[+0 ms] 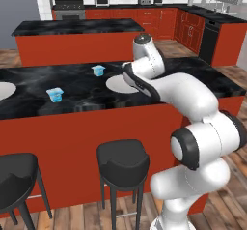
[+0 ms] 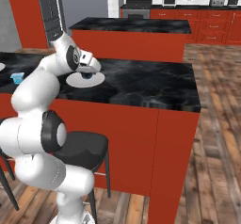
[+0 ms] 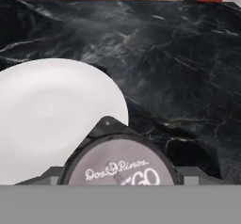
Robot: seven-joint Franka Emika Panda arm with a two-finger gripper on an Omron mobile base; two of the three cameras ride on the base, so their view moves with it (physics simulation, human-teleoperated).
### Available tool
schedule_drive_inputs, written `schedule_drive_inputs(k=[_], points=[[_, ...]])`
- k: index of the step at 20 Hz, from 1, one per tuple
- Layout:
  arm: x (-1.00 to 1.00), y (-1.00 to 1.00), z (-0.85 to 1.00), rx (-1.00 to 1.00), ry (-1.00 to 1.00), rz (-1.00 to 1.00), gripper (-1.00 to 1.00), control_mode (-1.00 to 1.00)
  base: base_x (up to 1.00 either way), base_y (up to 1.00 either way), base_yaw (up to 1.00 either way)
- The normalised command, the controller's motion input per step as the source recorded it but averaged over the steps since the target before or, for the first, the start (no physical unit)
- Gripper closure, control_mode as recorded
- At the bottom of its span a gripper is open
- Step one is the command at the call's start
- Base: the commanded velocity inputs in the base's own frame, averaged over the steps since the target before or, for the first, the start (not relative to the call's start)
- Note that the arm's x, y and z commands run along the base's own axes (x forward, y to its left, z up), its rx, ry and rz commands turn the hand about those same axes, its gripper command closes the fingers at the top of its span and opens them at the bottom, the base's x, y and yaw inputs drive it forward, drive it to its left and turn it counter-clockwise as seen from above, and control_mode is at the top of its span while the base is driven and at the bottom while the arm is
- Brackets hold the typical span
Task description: Place two yogurt containers on each plate.
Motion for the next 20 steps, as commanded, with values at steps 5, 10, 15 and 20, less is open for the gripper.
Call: schedule_drive_inputs(k=[5, 10, 15, 20], points=[[0.15, 0.44, 0.00, -0.04, -0.19, 0.00, 1.00, -1.00, 0.00, 0.00, 0.00], [0.45, 0.18, 0.00, -0.04, -0.01, 0.00, 1.00, -1.00, 0.00, 0.00, 0.00], [0.44, 0.02, 0.00, -0.04, 0.12, 0.00, 1.00, -1.00, 0.00, 0.00, 0.00], [0.22, 0.00, -0.01, -0.03, 0.10, 0.00, 1.00, -1.00, 0.00, 0.00, 0.00]])
